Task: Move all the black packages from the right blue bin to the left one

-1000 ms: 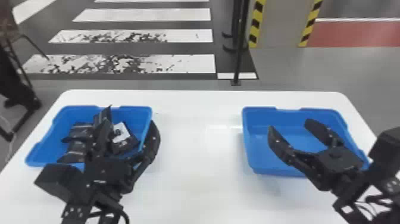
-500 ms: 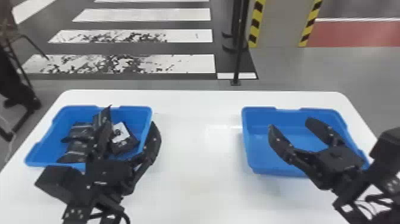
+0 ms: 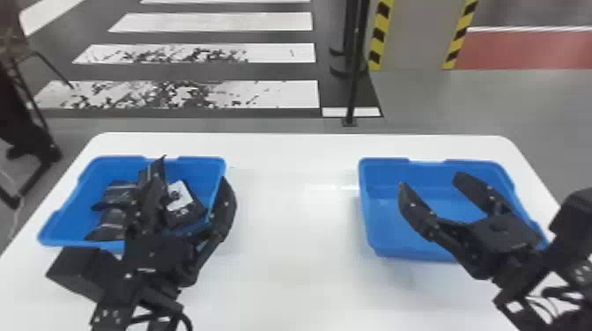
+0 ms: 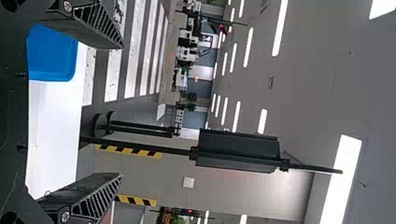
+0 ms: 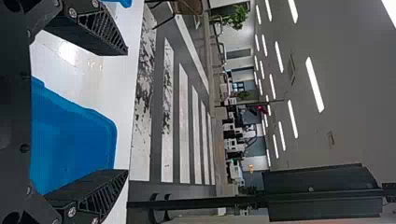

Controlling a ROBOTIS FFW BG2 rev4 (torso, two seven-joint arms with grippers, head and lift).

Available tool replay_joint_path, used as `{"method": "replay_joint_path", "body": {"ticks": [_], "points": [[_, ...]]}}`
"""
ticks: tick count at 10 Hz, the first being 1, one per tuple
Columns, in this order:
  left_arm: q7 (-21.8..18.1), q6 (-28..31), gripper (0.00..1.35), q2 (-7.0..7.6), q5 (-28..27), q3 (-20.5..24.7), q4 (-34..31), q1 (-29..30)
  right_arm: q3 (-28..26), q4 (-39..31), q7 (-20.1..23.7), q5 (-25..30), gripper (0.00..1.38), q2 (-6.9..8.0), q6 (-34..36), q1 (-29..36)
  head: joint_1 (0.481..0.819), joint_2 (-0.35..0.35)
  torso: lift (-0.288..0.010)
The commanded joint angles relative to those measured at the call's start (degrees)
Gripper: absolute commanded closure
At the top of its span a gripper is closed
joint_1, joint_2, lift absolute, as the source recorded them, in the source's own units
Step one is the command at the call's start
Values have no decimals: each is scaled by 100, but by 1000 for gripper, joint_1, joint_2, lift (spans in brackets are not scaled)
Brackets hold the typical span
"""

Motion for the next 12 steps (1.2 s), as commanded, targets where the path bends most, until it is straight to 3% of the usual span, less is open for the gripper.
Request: {"method": "replay_joint_path", "body": {"ticks": [1, 12], "points": [[31, -55, 90, -8, -15, 0, 27, 28, 0, 0, 0, 0, 142, -9, -5, -1, 695, 30, -174], [84, -97, 90, -16, 65, -57, 55, 28, -34, -42, -26, 46, 142, -9, -75, 13, 695, 23, -174]]}}
